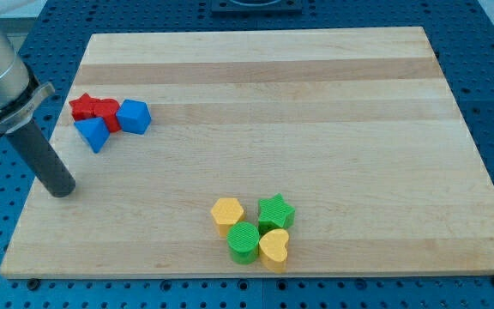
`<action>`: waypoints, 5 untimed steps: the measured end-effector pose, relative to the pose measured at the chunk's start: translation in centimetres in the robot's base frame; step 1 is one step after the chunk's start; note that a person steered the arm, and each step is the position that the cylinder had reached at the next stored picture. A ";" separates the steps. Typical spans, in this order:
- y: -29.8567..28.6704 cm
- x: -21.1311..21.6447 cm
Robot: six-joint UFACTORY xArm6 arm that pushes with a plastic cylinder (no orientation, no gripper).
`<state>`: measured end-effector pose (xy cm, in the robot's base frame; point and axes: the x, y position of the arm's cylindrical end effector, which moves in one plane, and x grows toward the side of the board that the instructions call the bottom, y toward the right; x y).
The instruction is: Separate the group of blocks
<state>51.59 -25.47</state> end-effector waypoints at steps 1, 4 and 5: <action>-0.5 -2.0; -1.5 -7.6; -2.9 -9.6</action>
<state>41.95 -28.36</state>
